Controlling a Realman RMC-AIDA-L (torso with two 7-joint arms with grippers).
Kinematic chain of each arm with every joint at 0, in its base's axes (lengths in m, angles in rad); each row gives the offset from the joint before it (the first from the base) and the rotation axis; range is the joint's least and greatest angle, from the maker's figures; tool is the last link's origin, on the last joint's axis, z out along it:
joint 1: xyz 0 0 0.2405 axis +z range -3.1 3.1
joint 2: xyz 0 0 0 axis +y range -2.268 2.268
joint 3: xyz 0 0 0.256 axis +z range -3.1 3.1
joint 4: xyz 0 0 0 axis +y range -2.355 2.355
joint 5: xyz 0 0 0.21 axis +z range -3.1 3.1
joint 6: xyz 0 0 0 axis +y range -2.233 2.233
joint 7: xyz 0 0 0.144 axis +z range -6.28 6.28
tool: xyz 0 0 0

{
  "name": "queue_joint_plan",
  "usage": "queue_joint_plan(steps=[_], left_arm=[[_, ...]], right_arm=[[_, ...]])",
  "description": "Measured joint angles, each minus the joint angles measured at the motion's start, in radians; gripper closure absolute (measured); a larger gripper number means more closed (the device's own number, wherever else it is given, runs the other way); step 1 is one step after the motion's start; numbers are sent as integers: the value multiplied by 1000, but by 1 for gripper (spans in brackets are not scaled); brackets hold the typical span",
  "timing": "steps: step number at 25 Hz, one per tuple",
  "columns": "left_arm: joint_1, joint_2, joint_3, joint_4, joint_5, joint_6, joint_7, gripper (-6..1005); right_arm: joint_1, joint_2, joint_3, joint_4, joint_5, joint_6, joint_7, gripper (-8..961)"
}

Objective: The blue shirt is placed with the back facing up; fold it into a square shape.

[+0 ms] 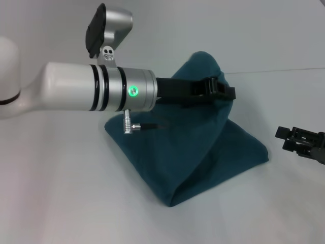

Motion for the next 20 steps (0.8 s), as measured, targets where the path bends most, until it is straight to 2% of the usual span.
queue_joint_plan(steps=[4, 7, 10, 13, 15, 20], left_arm=[[-8, -1, 16, -24, -22, -23, 8, 954], [-10, -5, 38, -32, -49, -58, 12, 892], [-12, -6, 101, -46, -136, -85, 33, 831], [-8, -5, 125, -45, -212, -61, 64, 694], [12, 0, 118, -31, -259, -10, 88, 602], [135, 24, 46, 45, -304, 87, 95, 506]], right_arm=[[-5, 0, 0, 0, 0, 3, 0, 127], [-4, 0, 0, 0, 0, 5, 0, 127], [-2, -1, 0, 0, -1, 8, 1, 127], [1, -3, 0, 0, -10, 11, 7, 127], [2, -4, 0, 0, -14, 11, 7, 127], [5, -12, 0, 0, -22, 11, 14, 127]])
